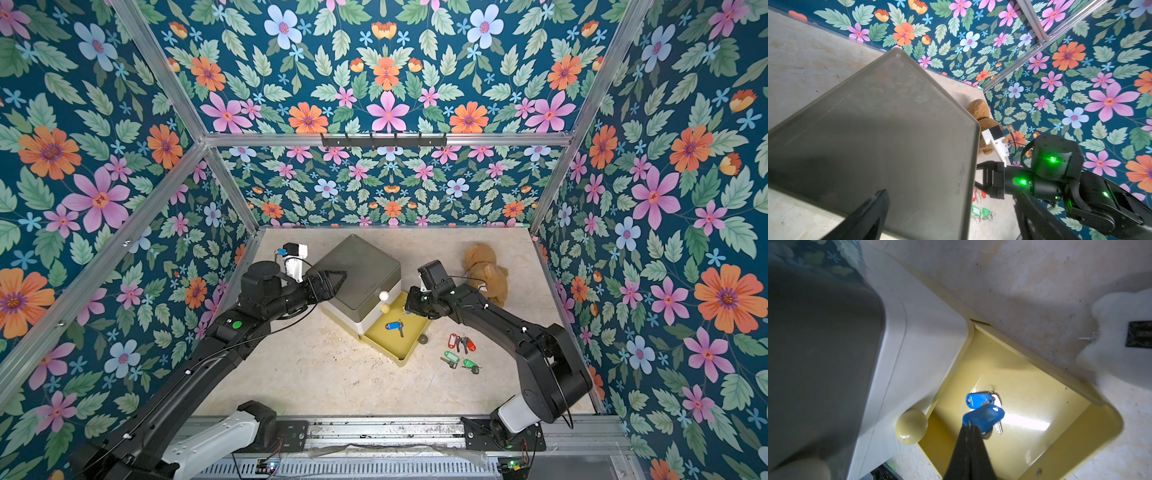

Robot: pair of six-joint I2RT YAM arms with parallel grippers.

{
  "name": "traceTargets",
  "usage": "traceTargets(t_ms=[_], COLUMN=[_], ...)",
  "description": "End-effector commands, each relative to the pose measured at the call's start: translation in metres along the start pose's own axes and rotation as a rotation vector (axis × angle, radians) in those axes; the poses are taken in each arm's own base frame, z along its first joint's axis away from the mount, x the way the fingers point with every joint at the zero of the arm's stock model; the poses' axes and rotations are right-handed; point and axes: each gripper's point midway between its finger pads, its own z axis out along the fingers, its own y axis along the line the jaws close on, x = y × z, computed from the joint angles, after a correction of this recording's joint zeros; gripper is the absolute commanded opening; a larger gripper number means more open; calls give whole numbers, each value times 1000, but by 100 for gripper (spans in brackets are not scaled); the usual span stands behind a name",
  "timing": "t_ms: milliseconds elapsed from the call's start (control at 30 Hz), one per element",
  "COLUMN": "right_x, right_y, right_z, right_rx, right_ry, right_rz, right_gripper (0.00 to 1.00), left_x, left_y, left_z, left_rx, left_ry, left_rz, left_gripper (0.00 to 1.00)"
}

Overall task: Take the keys out of the drawer
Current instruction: Pick up the key from the drawer, then place the key at the center of the board.

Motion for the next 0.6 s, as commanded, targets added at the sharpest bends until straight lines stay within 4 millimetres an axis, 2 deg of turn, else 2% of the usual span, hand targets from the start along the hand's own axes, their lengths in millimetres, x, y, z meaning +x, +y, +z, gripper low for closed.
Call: traceTargets(t_ms=[0, 300, 467, 567], right_x=[-6, -19, -24, -28], right_y=[5, 18, 11, -1], right_z=[-13, -48, -69, -83], right_rx=[3, -20, -14, -2], right_ry=[-28, -101, -139, -169], right_rz=[-10, -20, 0, 27], right_gripper=[0, 0, 0, 0], left_x=[-9, -1, 12, 24], left_y=[-22, -44, -61, -69], left_z=[-5, -1, 9, 18], left_rx=[100, 157, 178, 178], left_ry=[-29, -6, 16, 43], left_rz=[25, 34, 49, 67], left_gripper=[99, 99, 99, 100])
